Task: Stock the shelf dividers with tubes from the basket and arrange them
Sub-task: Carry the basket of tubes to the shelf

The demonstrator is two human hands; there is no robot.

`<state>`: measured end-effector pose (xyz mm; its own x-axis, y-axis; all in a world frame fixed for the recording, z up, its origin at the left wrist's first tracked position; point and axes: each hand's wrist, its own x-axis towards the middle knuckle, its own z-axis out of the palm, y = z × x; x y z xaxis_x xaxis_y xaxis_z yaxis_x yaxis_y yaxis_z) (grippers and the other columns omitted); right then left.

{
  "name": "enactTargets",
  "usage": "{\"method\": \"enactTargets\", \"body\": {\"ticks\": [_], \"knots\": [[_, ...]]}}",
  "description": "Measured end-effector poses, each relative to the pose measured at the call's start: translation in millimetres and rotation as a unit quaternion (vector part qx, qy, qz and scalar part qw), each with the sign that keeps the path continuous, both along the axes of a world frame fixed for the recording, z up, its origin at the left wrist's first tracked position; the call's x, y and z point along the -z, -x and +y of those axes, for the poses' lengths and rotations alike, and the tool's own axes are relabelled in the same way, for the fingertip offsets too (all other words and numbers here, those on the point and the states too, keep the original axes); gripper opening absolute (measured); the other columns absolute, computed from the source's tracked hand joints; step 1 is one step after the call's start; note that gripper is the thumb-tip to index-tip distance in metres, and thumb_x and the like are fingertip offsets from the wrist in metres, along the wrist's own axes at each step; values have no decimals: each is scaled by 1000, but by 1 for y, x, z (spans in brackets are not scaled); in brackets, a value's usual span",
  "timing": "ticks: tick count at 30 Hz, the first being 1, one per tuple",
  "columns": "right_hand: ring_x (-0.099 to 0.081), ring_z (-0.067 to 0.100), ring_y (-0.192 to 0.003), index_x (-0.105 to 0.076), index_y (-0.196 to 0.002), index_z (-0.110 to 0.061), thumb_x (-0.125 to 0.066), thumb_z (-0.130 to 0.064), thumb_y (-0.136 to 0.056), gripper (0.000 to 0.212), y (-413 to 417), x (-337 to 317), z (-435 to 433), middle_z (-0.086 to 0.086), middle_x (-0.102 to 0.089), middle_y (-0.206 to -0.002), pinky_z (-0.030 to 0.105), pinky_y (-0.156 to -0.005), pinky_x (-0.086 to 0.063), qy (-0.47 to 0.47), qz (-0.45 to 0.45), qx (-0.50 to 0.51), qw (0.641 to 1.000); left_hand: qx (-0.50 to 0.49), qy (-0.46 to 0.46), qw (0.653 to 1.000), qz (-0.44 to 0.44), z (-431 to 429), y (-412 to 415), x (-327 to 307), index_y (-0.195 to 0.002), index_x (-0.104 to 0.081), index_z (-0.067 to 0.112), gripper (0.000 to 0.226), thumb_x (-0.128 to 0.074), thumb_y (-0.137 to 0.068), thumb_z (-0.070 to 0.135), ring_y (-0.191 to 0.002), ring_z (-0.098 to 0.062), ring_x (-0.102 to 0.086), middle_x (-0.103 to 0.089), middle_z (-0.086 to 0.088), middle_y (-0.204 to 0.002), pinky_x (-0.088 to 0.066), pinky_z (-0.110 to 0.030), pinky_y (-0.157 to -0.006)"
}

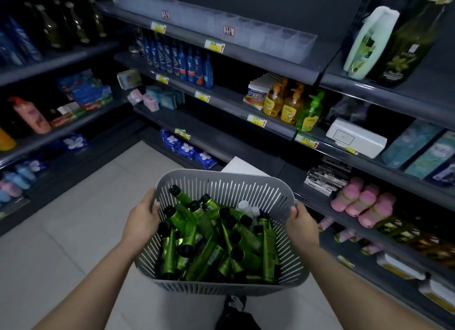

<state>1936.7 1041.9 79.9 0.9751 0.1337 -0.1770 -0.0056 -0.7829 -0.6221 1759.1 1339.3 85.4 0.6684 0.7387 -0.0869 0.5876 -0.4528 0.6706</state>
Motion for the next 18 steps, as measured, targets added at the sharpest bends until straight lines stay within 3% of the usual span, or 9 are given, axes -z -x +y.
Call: {"method": "enactTargets", "body": {"ticks": [6, 14, 18], "knots": [[-57, 38, -104, -46, -128, -16, -29, -29, -102, 33, -80, 10, 36, 19, -62, -114, 37, -76, -38, -2, 15, 26, 1000, 20, -3, 1000, 7, 46, -96, 12, -140, -44, 19, 41, -42, -100, 18, -115, -35, -56, -60, -15, -128, -42, -37, -89], [-55, 41, -109, -41, -139, -17, -29, -28, -103, 39, -167, 7, 63, 22, -61, -120, 35, -73, -33, 9, 8, 83, 996, 68, 7, 998, -6, 80, -213, 15, -140, -43, 26, 40, -38, -101, 19, -103, -34, -59, -64, -14, -118, -37, -31, -75], [-55, 42, -111, -40, -141, -17, -30, -28, -103, 41, -196, 16, 69, 22, -61, -122, 39, -79, -41, 15, 7, 127, 992, 100, 26, 994, -19, 93, -267, 21, -140, -43, 26, 41, -40, -100, 16, -100, -35, -59, -65, -17, -114, -36, -31, -74]]}}
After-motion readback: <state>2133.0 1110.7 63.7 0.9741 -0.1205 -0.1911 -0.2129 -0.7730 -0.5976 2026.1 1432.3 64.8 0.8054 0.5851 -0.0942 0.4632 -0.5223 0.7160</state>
